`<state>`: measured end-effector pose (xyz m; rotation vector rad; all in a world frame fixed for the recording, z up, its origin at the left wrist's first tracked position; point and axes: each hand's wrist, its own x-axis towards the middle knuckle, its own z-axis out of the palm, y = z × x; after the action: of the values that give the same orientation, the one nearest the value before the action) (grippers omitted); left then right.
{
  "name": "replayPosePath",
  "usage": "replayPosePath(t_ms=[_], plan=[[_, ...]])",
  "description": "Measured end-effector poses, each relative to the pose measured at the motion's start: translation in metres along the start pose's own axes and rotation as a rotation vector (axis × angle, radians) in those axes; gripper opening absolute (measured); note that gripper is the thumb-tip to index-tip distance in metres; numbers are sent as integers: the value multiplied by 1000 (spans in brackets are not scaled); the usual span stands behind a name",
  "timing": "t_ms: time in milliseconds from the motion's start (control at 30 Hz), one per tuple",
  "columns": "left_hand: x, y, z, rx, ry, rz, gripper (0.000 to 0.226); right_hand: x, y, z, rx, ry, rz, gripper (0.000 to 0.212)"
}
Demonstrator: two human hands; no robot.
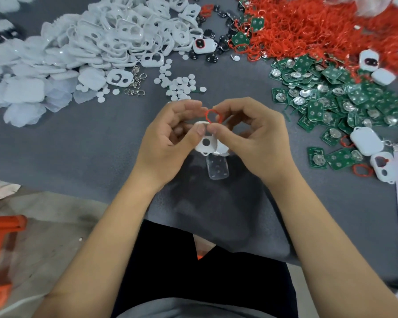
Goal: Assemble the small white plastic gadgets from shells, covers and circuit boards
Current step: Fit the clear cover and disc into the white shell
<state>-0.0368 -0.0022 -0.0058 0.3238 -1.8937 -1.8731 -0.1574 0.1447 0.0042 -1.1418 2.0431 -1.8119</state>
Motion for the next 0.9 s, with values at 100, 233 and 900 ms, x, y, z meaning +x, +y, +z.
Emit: replayPosePath(t_ms=[100, 233, 900], plan=[[2, 2, 0, -115, 116, -84, 29, -2, 2, 3, -27, -31, -18, 20], [6, 3, -1, -298, 180, -231, 22, -2, 2, 8, -35, -29, -24, 21], [-3, 1, 18, -266, 155, -214, 21, 0, -1, 2, -46, 6, -73, 21]])
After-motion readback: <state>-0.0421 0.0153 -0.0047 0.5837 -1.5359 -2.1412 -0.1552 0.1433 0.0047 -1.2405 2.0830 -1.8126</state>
